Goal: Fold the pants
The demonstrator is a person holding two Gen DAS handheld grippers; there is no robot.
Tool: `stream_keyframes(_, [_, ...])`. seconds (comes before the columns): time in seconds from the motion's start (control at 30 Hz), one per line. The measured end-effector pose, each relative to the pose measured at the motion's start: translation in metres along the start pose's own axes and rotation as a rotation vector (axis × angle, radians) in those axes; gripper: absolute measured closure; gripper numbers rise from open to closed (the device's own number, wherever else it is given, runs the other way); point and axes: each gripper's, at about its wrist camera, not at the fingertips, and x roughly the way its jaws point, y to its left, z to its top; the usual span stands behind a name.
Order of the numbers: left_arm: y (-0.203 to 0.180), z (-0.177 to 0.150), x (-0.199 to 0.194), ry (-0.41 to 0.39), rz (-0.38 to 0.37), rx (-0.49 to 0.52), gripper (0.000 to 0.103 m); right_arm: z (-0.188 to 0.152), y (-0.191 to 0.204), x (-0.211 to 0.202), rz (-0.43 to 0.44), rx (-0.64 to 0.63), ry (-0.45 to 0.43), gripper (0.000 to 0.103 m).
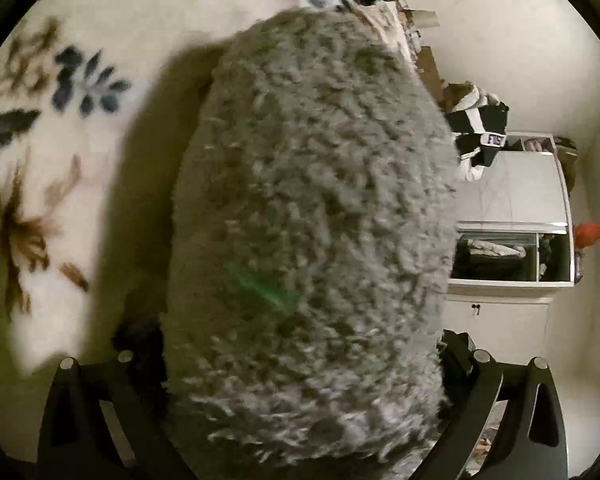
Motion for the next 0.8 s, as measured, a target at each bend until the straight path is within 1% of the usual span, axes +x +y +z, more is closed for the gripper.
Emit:
stream_keyframes(0.07, [-0.016,-0.002,-0.007,-0.007,0.004,0.059,0.002,-0.008,0.010,-0.009,-0.021,-0.020,-0.020,0.055])
stream_keyframes(0.17, [-0.037,-0.003,-0.019,-0.012,-0.018,0.090,0.004,-0.019,0.025,-0.021,-0.024,-0.029,-0.035,0.059])
stream_keyframes(0.3, [-0.067,0.002,-0.042,-0.018,-0.040,0.103,0.004,-0.032,0.053,-0.036,-0.026,-0.035,-0.054,0.060])
stream_keyframes(0.33, [-0.078,0.004,-0.051,-0.025,-0.043,0.109,0.004,-0.023,0.056,-0.037,-0.024,-0.035,-0.057,0.060])
stream_keyframes(0.37, [-0.085,0.006,-0.056,-0.030,-0.042,0.113,0.004,-0.022,0.062,-0.050,-0.018,-0.036,-0.060,0.060])
stream_keyframes(0.43, [-0.105,0.015,-0.073,-0.042,-0.046,0.124,0.004,-0.004,0.083,-0.063,-0.011,-0.056,-0.064,0.060])
stream_keyframes(0.47, [-0.115,0.020,-0.081,-0.049,-0.047,0.128,0.004,-0.001,0.097,-0.068,-0.007,-0.064,-0.066,0.060])
stream_keyframes(0.53, [-0.137,0.038,-0.097,-0.069,-0.056,0.143,0.004,0.012,0.128,-0.085,-0.003,-0.089,-0.070,0.060])
stream_keyframes(0.57, [-0.146,0.049,-0.105,-0.078,-0.061,0.151,0.004,0.018,0.146,-0.087,-0.003,-0.106,-0.074,0.060])
stream_keyframes(0.63, [-0.166,0.080,-0.122,-0.107,-0.076,0.170,0.004,0.035,0.190,-0.086,-0.004,-0.149,-0.085,0.060])
stream_keyframes(0.67, [-0.174,0.096,-0.129,-0.118,-0.081,0.177,0.004,0.045,0.202,-0.085,-0.003,-0.161,-0.090,0.060])
stream_keyframes(0.73, [-0.191,0.139,-0.147,-0.140,-0.091,0.189,0.004,0.069,0.249,-0.073,0.004,-0.196,-0.112,0.060])
stream_keyframes(0.8, [-0.205,0.190,-0.164,-0.160,-0.101,0.201,0.004,0.092,0.288,-0.054,0.015,-0.211,-0.130,0.060])
